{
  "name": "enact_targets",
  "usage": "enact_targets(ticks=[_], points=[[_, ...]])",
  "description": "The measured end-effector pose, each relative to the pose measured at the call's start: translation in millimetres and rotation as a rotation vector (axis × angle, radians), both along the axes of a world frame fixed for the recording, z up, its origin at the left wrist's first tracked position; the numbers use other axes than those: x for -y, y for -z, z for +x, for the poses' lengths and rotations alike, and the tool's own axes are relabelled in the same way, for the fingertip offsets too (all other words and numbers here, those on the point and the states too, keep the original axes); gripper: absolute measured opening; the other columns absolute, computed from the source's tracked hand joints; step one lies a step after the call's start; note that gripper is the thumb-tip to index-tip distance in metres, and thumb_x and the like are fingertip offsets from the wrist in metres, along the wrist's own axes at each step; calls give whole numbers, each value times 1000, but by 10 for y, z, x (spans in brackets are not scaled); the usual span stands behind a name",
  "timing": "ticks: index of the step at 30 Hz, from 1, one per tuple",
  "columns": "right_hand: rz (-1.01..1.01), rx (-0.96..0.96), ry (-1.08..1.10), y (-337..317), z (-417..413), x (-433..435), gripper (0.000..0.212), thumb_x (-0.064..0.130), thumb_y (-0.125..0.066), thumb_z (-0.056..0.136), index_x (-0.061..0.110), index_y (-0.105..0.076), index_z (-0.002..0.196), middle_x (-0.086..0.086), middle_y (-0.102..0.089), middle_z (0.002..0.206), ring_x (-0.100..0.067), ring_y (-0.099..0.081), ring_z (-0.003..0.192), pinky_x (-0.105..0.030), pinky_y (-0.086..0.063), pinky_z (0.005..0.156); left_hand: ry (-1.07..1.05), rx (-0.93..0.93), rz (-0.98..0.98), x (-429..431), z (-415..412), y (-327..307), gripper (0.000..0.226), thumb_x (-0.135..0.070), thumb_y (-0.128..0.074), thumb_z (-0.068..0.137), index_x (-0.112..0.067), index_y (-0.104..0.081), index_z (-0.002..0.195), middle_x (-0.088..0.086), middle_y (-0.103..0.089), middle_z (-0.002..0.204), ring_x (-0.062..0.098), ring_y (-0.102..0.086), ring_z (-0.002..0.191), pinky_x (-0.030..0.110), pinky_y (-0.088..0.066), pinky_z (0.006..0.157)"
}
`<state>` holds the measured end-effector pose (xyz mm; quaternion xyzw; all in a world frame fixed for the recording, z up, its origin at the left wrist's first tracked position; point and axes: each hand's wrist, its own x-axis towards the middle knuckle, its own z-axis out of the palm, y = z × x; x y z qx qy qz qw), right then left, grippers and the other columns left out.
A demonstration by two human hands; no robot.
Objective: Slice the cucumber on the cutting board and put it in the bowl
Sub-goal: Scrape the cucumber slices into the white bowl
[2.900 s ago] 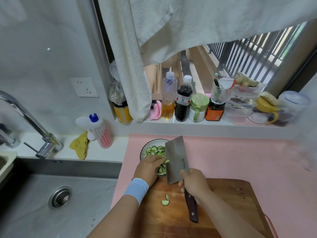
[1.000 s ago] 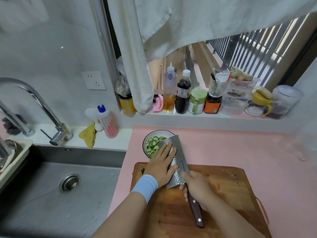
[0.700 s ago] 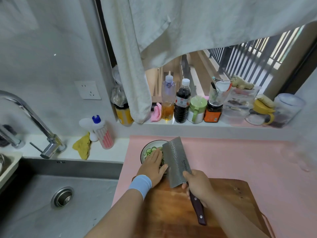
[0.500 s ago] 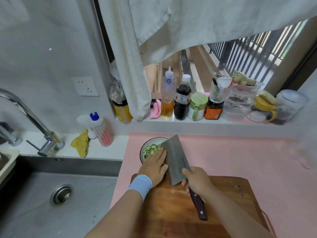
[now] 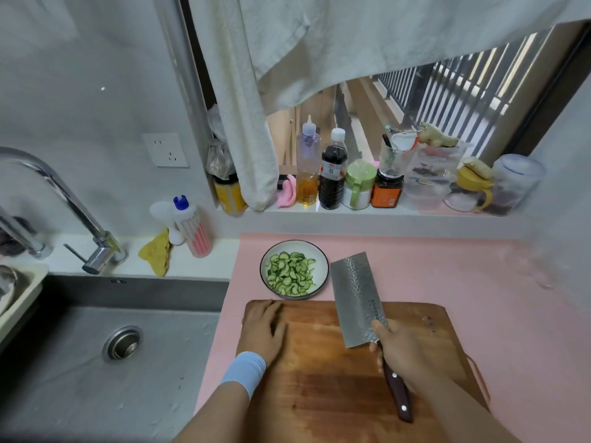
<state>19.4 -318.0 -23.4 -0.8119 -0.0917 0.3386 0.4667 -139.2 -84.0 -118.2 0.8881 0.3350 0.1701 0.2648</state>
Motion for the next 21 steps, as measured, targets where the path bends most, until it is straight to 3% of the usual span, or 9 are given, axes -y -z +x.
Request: enact_targets(ticks=[3, 6, 10, 14, 21], points=[[-19, -11, 0, 11, -156, 171, 23, 27, -45, 107, 13, -62, 102, -7, -63, 66, -18, -49, 43, -30, -45, 43, -2, -49, 9, -18, 78, 62, 41, -25, -60, 91, -23, -60, 132, -2, -55, 135, 20, -38, 127, 32, -31, 111], [-23, -12, 27, 21, -263, 316, 22, 26, -45, 107, 12, -61, 101, -6, -61, 63, -18, -48, 43, -29, -44, 42, 13, -59, 56, -70, 132, 92, 33, -19, -63, 90, -21, -67, 123, -3, -63, 124, 22, -45, 120, 27, -32, 105], [-14, -3, 98, 50, -363, 505, 23, 25, -46, 107, 9, -62, 101, -9, -62, 65, -19, -48, 43, -33, -46, 44, 40, 22, 33, -37, 87, 170, 23, -11, -68, 86, -21, -75, 105, -1, -68, 106, 22, -53, 106, 28, -38, 99], [-22, 0, 173, 100, -403, 757, 21, 25, -46, 106, 11, -63, 105, -10, -64, 67, -20, -49, 44, -33, -47, 45, 77, 166, -60, 253, 13, 155, 33, 6, -61, 86, -22, -77, 92, -8, -65, 93, 15, -53, 94, 25, -42, 90], [-68, 52, 205, 147, -335, 1225, 26, 25, -46, 105, 10, -66, 98, -9, -61, 62, -22, -50, 45, -33, -46, 45, 159, 257, -149, 980, -13, 202, 35, 10, -58, 87, -20, -74, 96, -11, -64, 99, 11, -59, 98, 27, -47, 93]])
